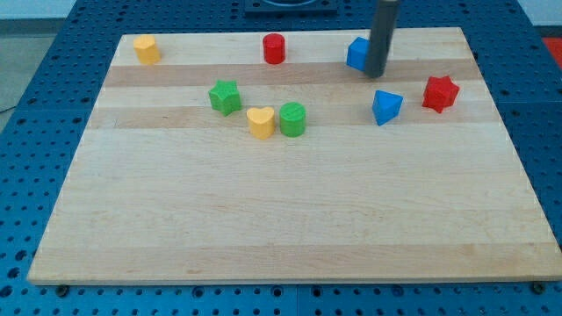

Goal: Move the blue cube towards the top right

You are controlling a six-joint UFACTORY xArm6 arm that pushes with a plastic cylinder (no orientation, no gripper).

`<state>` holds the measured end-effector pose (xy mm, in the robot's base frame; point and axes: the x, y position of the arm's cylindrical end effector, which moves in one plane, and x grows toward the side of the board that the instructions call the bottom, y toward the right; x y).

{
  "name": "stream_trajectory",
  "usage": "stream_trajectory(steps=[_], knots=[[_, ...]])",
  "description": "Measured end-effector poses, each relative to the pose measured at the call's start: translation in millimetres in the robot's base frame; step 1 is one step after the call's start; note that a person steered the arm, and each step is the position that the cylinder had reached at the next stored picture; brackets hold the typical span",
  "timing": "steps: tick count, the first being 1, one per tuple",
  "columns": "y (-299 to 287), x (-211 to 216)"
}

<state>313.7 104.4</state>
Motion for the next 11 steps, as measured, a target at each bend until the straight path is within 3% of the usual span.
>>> stream_trajectory(steps=[1,2,4,5,7,10,11], knots=[[-83.1,5.6],[-109.9,-25.2],[1.8,-85.0],[0.6,-83.3],[-47.4,-3.5],[52.2,-54.9],[26.0,-37.3]])
